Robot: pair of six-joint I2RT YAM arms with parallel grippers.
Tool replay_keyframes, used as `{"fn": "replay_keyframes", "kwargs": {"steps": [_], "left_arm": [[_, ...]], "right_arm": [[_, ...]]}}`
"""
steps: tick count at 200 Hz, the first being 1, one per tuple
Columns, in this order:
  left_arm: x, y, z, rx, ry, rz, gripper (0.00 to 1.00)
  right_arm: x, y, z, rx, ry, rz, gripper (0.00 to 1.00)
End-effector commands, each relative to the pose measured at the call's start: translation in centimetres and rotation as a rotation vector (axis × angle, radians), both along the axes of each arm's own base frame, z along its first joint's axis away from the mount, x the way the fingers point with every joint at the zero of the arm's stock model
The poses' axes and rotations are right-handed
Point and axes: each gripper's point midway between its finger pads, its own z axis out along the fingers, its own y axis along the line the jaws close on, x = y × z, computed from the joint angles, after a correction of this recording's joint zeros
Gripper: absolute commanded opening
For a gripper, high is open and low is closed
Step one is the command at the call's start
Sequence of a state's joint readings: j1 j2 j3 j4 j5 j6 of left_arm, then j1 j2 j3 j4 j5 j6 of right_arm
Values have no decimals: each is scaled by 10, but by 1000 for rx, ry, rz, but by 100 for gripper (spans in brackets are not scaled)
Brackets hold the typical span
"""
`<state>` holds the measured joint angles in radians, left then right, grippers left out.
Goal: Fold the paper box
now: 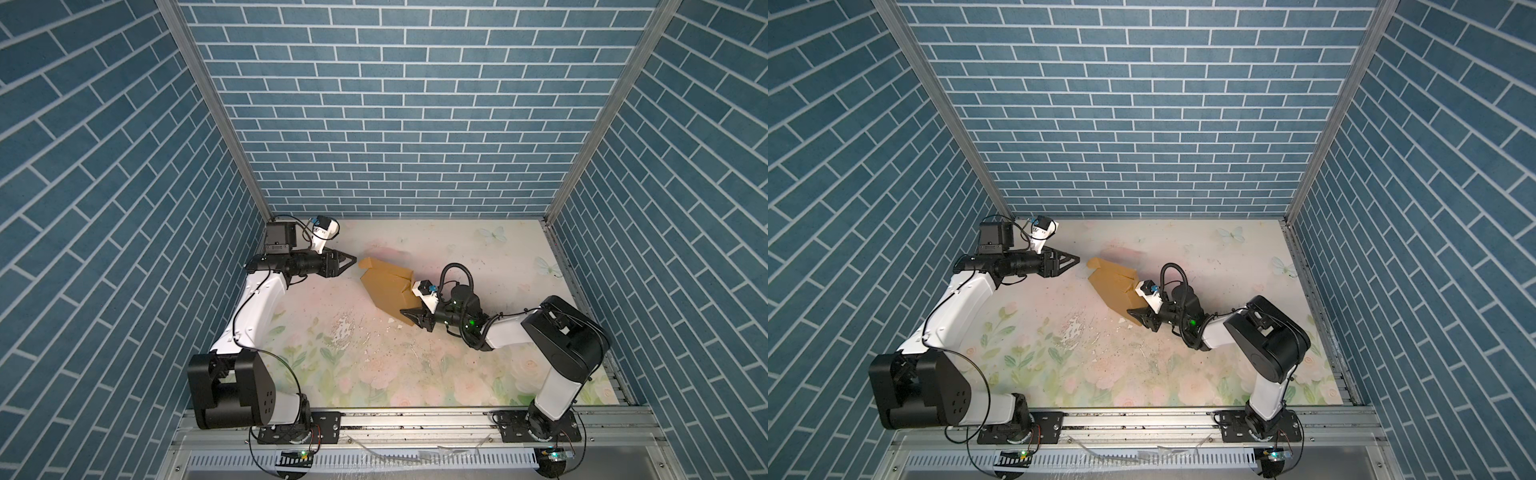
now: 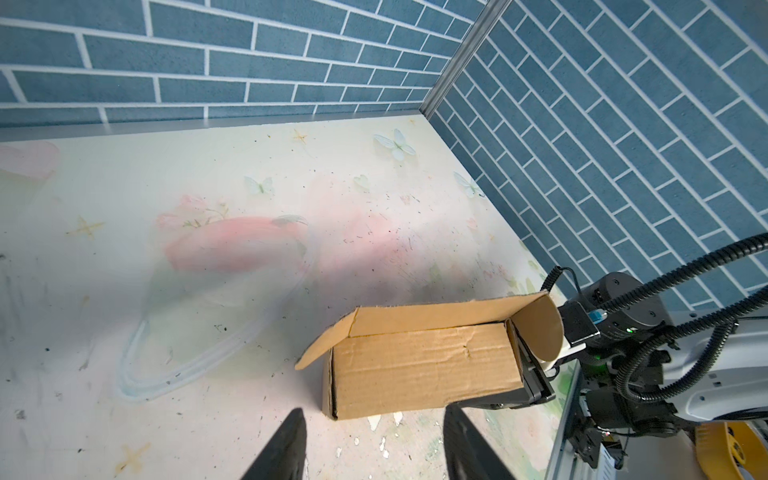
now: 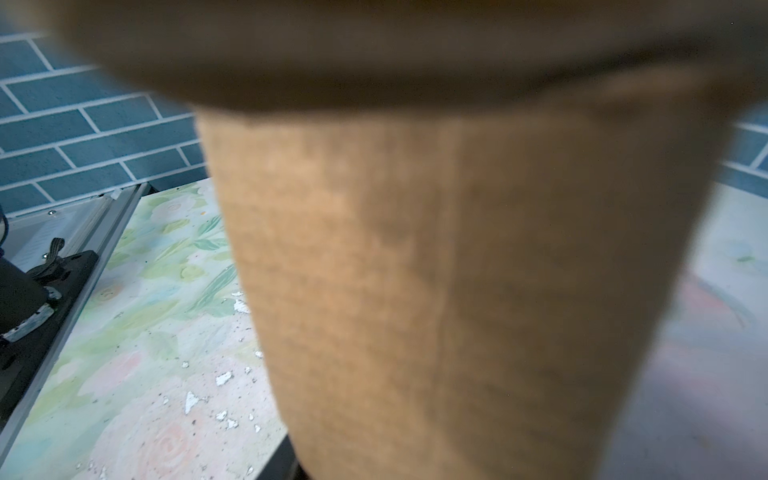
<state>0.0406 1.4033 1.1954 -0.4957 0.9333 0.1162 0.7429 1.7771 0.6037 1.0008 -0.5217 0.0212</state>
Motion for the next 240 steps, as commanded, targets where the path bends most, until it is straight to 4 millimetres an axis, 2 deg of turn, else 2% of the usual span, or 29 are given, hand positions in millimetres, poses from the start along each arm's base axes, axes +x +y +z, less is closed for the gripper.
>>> {"fn": "replay_keyframes", "kwargs": {"steps": [1, 51, 114, 140, 162, 191, 219, 240], "left_arm": [[5, 3, -13, 25, -10, 6, 55], [8, -5, -33, 63, 12, -24, 60], [14, -26, -39, 65, 51, -80, 61], [13, -33, -39, 80, 50, -112, 62], [17, -34, -39, 81, 58, -111, 63], [17, -34, -34, 84, 57, -111, 63], [16, -38, -34, 78, 60, -128, 64], [13, -38, -30, 82, 59, -132, 64]], "right_arm": [[-5, 3, 11, 62, -44, 40, 42], [-9, 0, -6, 49, -78, 49, 52], [-4, -2, -23, 38, -124, 28, 61], [-5, -7, -15, 50, -157, 6, 66], [-6, -15, -18, 15, -182, -13, 70], [-12, -22, -15, 3, -186, -22, 71], [-13, -29, -21, -23, -194, -38, 73], [-14, -32, -11, 1, -206, -51, 73]]}}
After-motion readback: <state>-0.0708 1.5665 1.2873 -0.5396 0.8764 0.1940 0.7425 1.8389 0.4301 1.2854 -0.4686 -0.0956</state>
